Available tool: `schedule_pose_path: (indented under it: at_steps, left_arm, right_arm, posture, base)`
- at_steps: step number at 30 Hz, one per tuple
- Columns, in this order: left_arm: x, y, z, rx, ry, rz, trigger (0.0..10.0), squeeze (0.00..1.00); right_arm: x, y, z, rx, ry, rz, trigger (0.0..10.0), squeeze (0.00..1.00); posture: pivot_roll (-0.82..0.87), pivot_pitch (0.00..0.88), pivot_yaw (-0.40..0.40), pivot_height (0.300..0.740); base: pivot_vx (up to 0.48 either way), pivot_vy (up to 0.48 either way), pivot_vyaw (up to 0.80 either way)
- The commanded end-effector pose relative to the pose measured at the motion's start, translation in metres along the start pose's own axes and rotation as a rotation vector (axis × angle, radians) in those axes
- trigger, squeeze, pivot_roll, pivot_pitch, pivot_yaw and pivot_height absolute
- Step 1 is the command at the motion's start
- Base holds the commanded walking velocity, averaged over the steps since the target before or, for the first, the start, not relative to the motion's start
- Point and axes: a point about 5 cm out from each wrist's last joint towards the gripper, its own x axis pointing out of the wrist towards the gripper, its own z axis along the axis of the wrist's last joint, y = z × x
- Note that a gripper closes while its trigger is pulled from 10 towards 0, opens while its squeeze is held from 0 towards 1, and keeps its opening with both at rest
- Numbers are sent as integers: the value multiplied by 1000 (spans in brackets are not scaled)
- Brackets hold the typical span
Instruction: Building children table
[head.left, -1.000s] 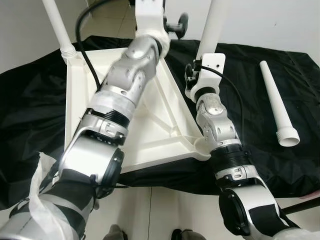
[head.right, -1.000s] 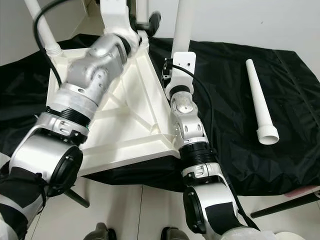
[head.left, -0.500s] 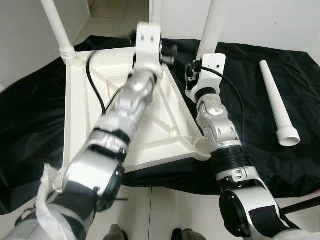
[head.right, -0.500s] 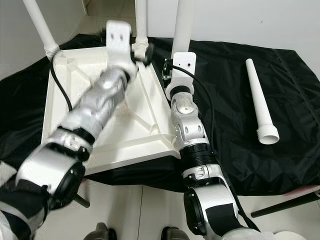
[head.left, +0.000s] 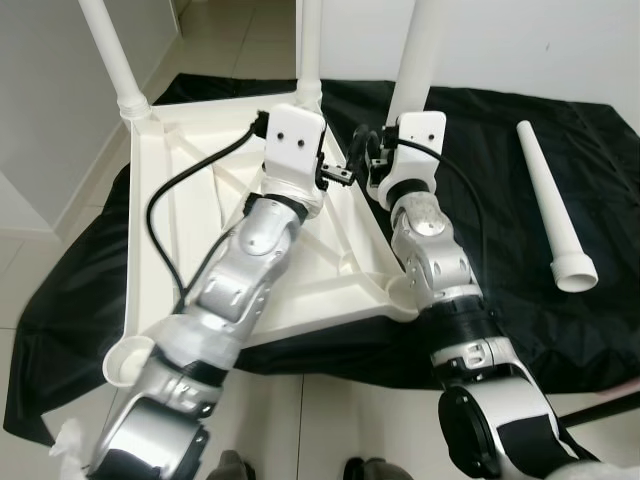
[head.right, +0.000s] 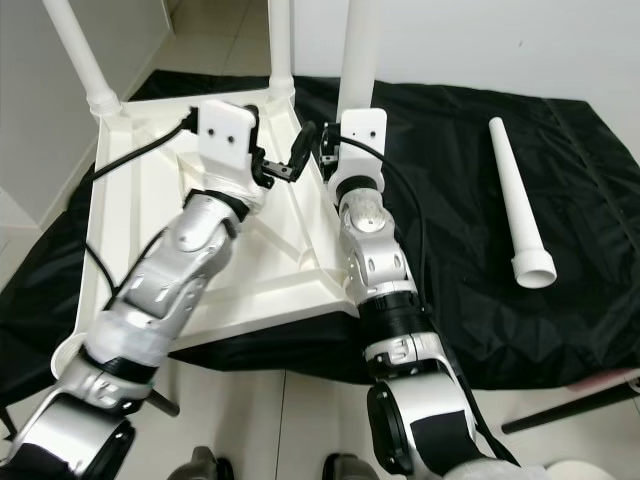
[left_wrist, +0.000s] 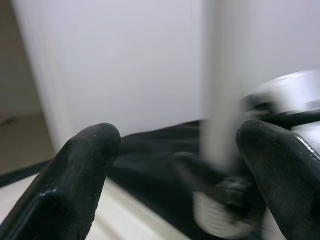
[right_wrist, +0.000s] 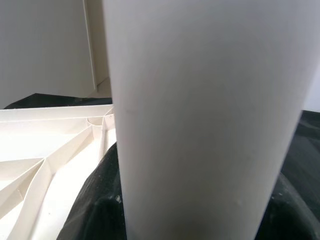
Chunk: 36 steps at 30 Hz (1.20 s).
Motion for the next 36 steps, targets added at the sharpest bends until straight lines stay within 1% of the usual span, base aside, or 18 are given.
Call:
schedule_pose_path:
  at_steps: [1,5,9,12,23,33,36]
  left_arm:
    - [-1,-5,6,-9,-8,-39,10000,0]
    - [-8,1,20,5,-26,-37,10000,0]
    - [-9,3,24,8,-24,-35,10000,0]
    - [-13,4,29,10,-1,-29,10000,0]
    - [-10,9,31,17,33,-34,10000,0]
    - [-5,11,30,19,62,-30,10000,0]
    - [-4,12,30,20,68,-30,10000,0]
  right_arm:
    - [-1,3,3,-10,-18,14,10000,0]
    - [-2,4,3,-10,-17,19,10000,0]
    - [-2,4,3,-10,-17,21,10000,0]
    - [-2,5,3,-10,-17,24,10000,0]
    - [-3,5,2,-10,-14,26,10000,0]
    - [-4,6,1,-9,-11,27,10000,0]
    - [-4,6,2,-11,-13,28,10000,0]
  posture:
    - [-90,88,33,740]
    - [-90,88,34,740]
    - [-89,89,34,740]
    - [-88,90,33,740]
    - [-86,95,34,740]
    - [-85,97,37,740]
    - [-87,111,39,740]
  base:
    - [0,0,0]
    - [0,0,0]
    - [0,0,0]
    - [0,0,0]
    - [0,0,0]
    - [0,0,0]
    - [0,0,0]
